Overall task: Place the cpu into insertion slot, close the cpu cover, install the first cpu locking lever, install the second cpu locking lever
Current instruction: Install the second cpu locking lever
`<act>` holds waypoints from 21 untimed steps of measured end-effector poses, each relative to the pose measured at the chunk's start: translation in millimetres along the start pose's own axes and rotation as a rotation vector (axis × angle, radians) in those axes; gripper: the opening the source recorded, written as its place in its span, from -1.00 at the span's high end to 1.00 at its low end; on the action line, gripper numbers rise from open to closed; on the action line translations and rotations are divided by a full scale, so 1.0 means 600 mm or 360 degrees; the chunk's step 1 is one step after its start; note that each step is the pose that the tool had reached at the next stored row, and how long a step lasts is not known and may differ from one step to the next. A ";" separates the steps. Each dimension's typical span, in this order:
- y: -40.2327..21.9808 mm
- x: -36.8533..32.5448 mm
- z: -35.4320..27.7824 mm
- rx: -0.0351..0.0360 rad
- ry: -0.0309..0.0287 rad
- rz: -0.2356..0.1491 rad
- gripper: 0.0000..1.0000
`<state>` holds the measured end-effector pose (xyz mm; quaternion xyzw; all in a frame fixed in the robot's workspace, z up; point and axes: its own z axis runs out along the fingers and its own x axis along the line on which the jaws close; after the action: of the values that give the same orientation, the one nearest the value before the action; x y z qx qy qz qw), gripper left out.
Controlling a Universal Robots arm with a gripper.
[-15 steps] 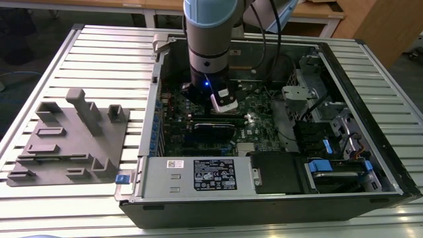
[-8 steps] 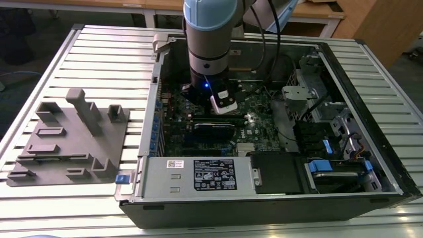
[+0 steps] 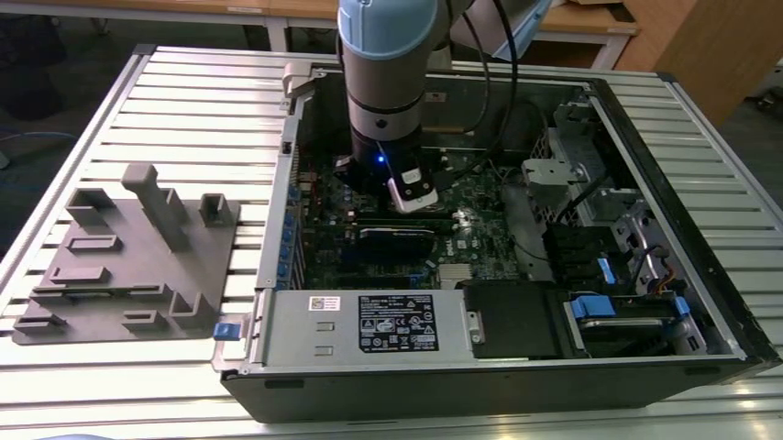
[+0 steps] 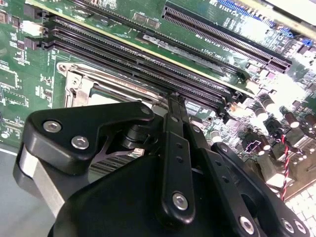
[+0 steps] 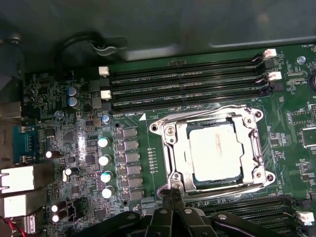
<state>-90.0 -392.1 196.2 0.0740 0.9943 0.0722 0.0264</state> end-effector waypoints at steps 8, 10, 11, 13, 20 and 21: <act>-0.001 0.008 0.001 0.0000 0.00002 0.0000 0.79; -0.002 0.009 0.002 0.0000 0.00004 0.0000 0.79; -0.002 0.009 0.002 0.0000 0.00005 0.0000 0.79; -0.002 0.009 0.002 0.0000 0.00003 0.0000 0.79; -0.002 0.009 0.004 0.0000 0.00005 0.0000 0.79; -0.002 0.009 0.004 0.0000 0.00005 0.0000 0.79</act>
<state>-95.4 -392.2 193.4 0.0739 0.9943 0.0722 0.0263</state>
